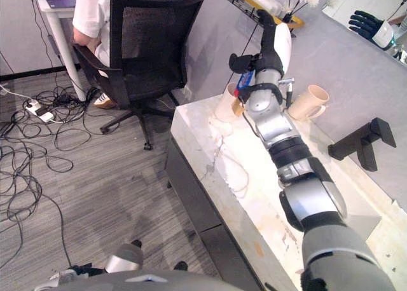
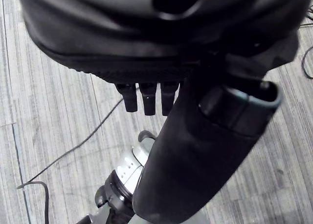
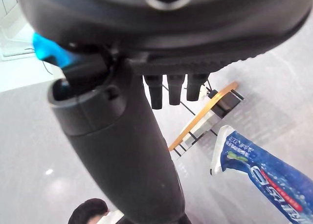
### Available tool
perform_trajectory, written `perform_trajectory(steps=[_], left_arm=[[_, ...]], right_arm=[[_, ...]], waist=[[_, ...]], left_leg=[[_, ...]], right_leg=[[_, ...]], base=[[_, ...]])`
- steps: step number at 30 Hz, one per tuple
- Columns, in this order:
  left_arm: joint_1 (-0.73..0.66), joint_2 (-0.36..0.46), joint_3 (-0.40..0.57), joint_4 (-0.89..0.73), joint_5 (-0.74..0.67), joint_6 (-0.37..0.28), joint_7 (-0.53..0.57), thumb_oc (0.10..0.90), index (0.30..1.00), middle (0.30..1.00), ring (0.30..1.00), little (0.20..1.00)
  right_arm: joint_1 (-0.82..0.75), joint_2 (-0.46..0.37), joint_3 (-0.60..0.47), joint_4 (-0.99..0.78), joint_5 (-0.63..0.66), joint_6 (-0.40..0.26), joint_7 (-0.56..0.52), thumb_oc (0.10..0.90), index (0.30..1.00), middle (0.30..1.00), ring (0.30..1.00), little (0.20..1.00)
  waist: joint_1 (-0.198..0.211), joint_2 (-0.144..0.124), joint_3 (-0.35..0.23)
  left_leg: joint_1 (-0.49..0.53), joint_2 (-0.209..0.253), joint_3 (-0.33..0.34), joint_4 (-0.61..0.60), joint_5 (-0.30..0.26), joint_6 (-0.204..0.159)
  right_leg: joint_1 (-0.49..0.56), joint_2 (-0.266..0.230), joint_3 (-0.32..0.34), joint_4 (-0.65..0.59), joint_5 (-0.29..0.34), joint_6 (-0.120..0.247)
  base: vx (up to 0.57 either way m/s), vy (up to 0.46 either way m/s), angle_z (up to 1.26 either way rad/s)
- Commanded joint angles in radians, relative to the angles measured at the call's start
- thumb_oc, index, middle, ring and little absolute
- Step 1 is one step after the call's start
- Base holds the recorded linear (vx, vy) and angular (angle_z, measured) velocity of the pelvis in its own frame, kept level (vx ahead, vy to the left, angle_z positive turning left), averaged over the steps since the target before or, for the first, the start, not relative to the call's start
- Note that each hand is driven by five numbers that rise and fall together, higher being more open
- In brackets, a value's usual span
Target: Organize the bathroom.
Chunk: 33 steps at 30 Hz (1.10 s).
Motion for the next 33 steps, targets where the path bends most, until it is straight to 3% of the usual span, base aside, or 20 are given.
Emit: perform_trajectory(steps=[1, 7, 19, 26, 29, 33], left_arm=[[0.004, 0.034, -0.071, 0.049, -0.017, 0.01, 0.005, 0.8, 0.9, 0.9, 0.9, 0.9], [0.006, 0.024, -0.071, 0.056, -0.022, 0.006, -0.002, 0.8, 0.9, 0.9, 0.9, 0.9], [0.039, 0.005, -0.056, 0.069, -0.028, -0.017, -0.033, 0.8, 0.9, 0.9, 0.9, 0.9], [0.068, 0.001, -0.015, 0.05, -0.033, -0.028, -0.053, 0.8, 0.9, 0.9, 0.9, 0.9], [0.079, -0.007, 0.005, 0.038, -0.048, -0.033, -0.061, 0.8, 0.9, 0.9, 0.9, 0.9], [0.076, -0.009, 0.015, 0.035, -0.06, -0.034, -0.076, 0.8, 0.9, 0.9, 0.9, 0.9]], right_arm=[[-0.08, -0.039, -0.037, -0.081, 0.002, -0.094, -0.063, 0.8, 0.9, 0.9, 0.9, 0.9], [-0.082, -0.062, -0.062, -0.128, 0.006, -0.096, -0.063, 0.8, 0.9, 0.9, 0.9, 0.9], [-0.075, -0.19, -0.127, -0.208, -0.006, -0.093, -0.05, 0.8, 0.9, 0.9, 0.9, 0.9], [-0.018, -0.369, -0.222, -0.308, -0.006, -0.09, -0.055, 0.8, 0.9, 0.9, 0.9, 0.9], [0.054, -0.464, -0.329, -0.358, 0.077, -0.107, -0.116, 0.8, 0.9, 0.9, 0.9, 0.9], [0.134, -0.522, -0.436, -0.382, 0.105, -0.111, -0.164, 0.8, 0.9, 0.9, 0.9, 0.9]], waist=[[-0.017, 0.014, -0.089], [-0.037, 0.018, -0.102], [-0.083, 0.029, -0.132], [-0.125, 0.024, -0.144], [-0.161, 0.023, -0.15], [-0.191, 0.026, -0.156]], left_leg=[[-0.009, 0.03, 0.045, 0.013, -0.048, -0.01], [0.009, 0.032, 0.062, -0.002, -0.049, -0.009], [0.035, 0.029, 0.099, -0.023, -0.049, -0.005], [0.045, 0.028, 0.125, -0.041, -0.051, 0.0], [0.049, 0.03, 0.149, -0.047, -0.055, 0.003], [0.053, 0.031, 0.17, -0.049, -0.059, 0.005]], right_leg=[[0.001, -0.058, 0.056, 0.093, -0.079, 0.079], [0.005, -0.06, 0.066, 0.088, -0.08, 0.081], [0.002, -0.07, 0.09, 0.089, -0.091, 0.08], [-0.008, -0.071, 0.107, 0.085, -0.092, 0.083], [-0.02, -0.069, 0.124, 0.086, -0.094, 0.085], [-0.03, -0.067, 0.141, 0.087, -0.094, 0.085]], base=[[0.0, 0.0, 0.0], [-0.01, 0.023, -0.08], [0.0, 0.039, -0.07], [-0.04, 0.037, -0.12], [-0.07, 0.028, -0.2], [-0.06, 0.028, -0.17]])
